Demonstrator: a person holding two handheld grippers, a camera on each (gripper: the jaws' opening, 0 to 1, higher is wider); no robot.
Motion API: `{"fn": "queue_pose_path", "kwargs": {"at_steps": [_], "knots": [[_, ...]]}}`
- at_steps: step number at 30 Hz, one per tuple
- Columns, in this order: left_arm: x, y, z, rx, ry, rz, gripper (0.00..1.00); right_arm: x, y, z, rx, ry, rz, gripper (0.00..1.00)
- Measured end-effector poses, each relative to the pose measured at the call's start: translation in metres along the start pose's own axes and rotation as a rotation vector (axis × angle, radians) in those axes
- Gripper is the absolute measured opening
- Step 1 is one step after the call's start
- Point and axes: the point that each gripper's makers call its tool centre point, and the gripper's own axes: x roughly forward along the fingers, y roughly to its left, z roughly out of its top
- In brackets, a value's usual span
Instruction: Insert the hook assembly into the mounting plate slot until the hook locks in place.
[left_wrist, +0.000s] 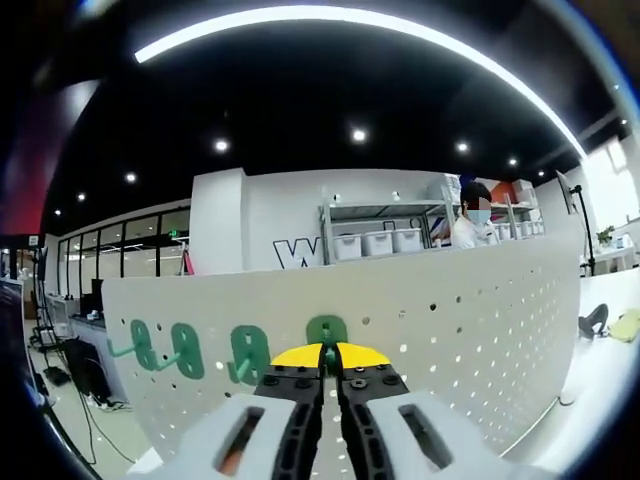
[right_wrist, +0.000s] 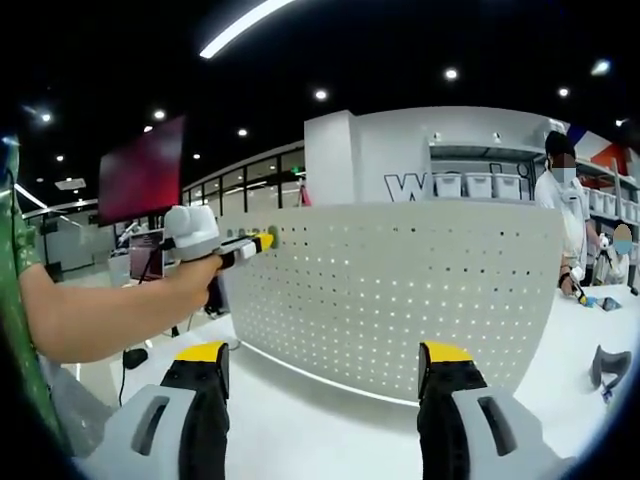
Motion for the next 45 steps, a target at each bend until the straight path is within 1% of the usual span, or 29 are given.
{"fn": "queue_pose_path", "kwargs": {"at_steps": [12, 17, 21, 23, 25, 28, 31, 32, 33, 35, 39, 40, 42, 44, 45], "knots": [[-0.001, -0.0002, -0.0014, 0.017, 0.016, -0.004, 0.03, -0.001, 0.003, 0.0007, -0.001, -0.002, 0.001, 0.78], [-0.0007, 0.0002, -0.002, -0.011, 0.014, -0.004, 0.02, -0.0006, 0.0029, 0.0005, -0.001, -0.002, -0.002, 0.78], [-0.0006, -0.0001, -0.002, -0.015, 0.012, -0.006, 0.01, 0.0, 0.002, -0.0013, 0.001, 0.002, -0.002, 0.78], [0.0006, -0.0003, -0.002, 0.011, 0.01, -0.008, 0.01, 0.0002, 0.0017, -0.0015, 0.001, 0.003, -0.003, 0.78], [0.0011, -0.0006, -0.0022, 0.019, 0.01, -0.008, 0.01, 0.0006, 0.0014, -0.0013, 0.002, 0.002, -0.002, 0.78], [0.001, -0.0014, -0.0023, 0.06, 0.006, -0.007, 0.01, 0.0012, 0.0015, -0.0009, 0.002, 0.001, -0.001, 0.78], [0.0012, -0.0012, -0.0019, 0.078, 0.006, -0.009, 0.01, 0.0009, 0.0016, -0.0008, 0.0, 0.001, 0.0, 0.78], [0.0009, -0.0016, -0.0017, 0.105, 0.005, -0.007, 0.02, 0.0008, 0.0015, -0.0008, 0.0, 0.001, -0.001, 0.78], [0.0007, -0.0019, -0.0018, 0.111, 0.004, -0.006, 0.02, 0.0006, 0.0012, -0.0008, 0.0, 0.001, -0.001, 0.78], [0.0, -0.0016, -0.0012, 0.175, 0.009, -0.002, 0.02, 0.0001, 0.0003, -0.0012, 0.0, 0.002, -0.003, 0.78], [0.0002, -0.0028, -0.0008, 0.249, 0.017, 0.0, 0.02, -0.0006, -0.0018, -0.0026, 0.002, 0.004, -0.008, 0.78], [0.0007, -0.0026, -0.0006, 0.28, 0.02, 0.002, 0.02, -0.0006, -0.002, -0.003, 0.003, 0.005, -0.008, 0.78], [0.0007, -0.0031, -0.0008, 0.282, 0.02, 0.002, 0.02, -0.0002, -0.0017, -0.0035, 0.004, 0.006, -0.007, 0.78], [0.0006, -0.0043, 0.0004, 0.349, 0.02, 0.005, 0.02, 0.0001, -0.0011, -0.0037, 0.003, 0.007, -0.006, 0.78], [0.0003, -0.0041, -0.0003, 0.337, 0.021, 0.004, 0.02, 0.0002, -0.001, -0.0037, 0.004, 0.007, -0.005, 0.78]]}}
